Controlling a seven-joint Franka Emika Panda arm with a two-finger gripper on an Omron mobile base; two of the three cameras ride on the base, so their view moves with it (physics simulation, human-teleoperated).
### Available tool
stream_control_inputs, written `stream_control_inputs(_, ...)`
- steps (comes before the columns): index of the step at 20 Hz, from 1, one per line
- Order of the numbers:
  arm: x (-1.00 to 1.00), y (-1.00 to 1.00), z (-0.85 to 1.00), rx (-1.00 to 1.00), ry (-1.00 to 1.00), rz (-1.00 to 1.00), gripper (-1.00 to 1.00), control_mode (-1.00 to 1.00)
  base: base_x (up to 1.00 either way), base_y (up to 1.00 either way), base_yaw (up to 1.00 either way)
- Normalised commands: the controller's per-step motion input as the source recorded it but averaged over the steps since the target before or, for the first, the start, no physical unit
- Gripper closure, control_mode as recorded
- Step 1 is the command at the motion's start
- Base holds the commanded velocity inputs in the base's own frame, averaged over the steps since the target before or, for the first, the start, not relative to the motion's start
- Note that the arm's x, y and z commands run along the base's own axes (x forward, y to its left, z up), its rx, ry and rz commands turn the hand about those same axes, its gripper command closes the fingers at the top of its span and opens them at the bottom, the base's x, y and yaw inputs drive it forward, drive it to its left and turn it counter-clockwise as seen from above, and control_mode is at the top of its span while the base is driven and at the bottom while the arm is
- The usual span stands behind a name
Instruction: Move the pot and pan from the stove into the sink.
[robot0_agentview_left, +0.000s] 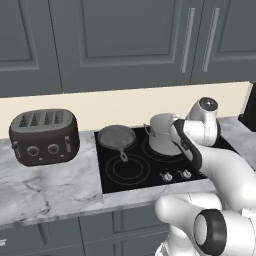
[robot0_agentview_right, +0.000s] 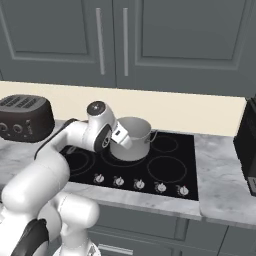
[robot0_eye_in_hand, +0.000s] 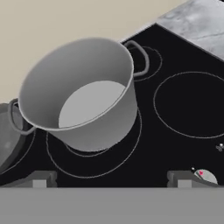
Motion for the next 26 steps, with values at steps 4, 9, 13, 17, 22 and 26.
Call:
stream_control_inputs(4,0.25,0.00,-0.14,0.00,0.02,0.00,-1.00,-1.00,0.00,0.00,0.00)
stream_control_inputs(9,0.36,0.00,-0.13,0.00,0.03,0.00,-1.00,-1.00,0.00,0.00,0.00)
stream_control_inputs(13,0.36,0.00,-0.16,0.00,0.03,0.00,-1.00,-1.00,0.00,0.00,0.00)
stream_control_inputs(17,0.32,0.00,-0.18,0.00,0.02,0.00,-1.00,-1.00,0.00,0.00,0.00)
stream_control_inputs(22,0.25,0.00,-0.25,0.00,0.02,-0.01,-1.00,-1.00,0.00,0.00,0.00)
stream_control_inputs(26,0.18,0.00,-0.31,0.00,0.04,-0.01,-1.00,-1.00,0.00,0.00,0.00)
